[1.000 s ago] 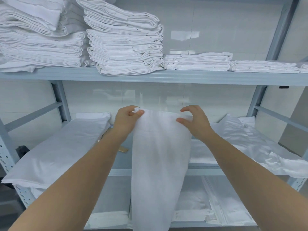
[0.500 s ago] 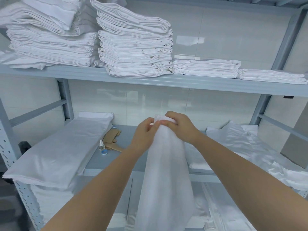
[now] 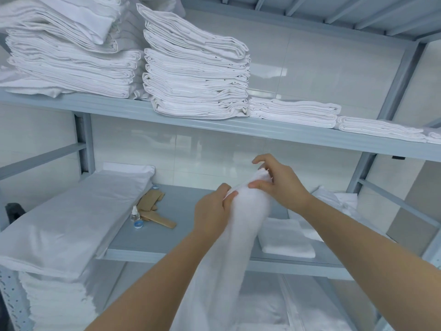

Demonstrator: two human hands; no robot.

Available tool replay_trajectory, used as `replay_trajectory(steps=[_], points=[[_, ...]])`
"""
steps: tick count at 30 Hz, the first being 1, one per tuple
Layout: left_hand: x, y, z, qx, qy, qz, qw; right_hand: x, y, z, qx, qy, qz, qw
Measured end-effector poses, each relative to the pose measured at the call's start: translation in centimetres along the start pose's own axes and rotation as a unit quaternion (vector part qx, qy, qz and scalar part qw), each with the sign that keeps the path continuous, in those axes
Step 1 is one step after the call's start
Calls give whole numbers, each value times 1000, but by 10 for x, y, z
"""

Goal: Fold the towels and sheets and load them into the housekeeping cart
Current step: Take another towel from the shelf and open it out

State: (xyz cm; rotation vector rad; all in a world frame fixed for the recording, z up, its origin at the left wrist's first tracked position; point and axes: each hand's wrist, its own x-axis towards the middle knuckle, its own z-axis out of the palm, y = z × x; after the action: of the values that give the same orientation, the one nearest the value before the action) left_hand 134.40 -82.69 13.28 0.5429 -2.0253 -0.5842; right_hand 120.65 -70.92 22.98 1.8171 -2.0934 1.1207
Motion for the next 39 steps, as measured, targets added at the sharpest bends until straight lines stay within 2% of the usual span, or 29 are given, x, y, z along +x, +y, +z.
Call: replay_trajectory(steps=[3, 6, 8, 10, 13, 16, 18, 21, 23, 28, 31, 39], points=[[12, 10, -3, 18, -33, 50, 998, 1, -2, -11, -158, -29, -93, 983], [19, 16, 0, 46, -60, 76, 994, 0, -4, -12, -302, -61, -193, 932], [21, 16, 3, 52, -78, 84, 992, -1, -6, -5, -393, -80, -215, 891], [19, 15, 7, 43, -87, 92, 991, -1, -11, 6, -437, -98, -209, 869], [15, 16, 11, 17, -81, 84, 993, -3, -18, 21, -420, -114, -151, 888], [11, 11, 12, -20, -72, 59, 995, -2, -17, 21, -390, -173, -125, 896], [7, 4, 12, -42, -78, 40, 995, 0, -16, 18, -405, -210, -145, 878], [-1, -6, 13, -79, -71, 22, 994, 5, -16, 15, -469, -227, -200, 830], [-8, -10, 14, -94, -70, 12, 993, 8, -16, 13, -486, -233, -217, 814], [-32, -19, 23, -133, -15, -29, 991, 10, -18, 10, -506, -221, -241, 799], [-41, -20, 28, -130, -9, -44, 990, 11, -20, 9, -514, -226, -244, 791], [-54, -24, 38, -86, -10, 3, 996, 12, -25, -4, -527, -221, -242, 784]])
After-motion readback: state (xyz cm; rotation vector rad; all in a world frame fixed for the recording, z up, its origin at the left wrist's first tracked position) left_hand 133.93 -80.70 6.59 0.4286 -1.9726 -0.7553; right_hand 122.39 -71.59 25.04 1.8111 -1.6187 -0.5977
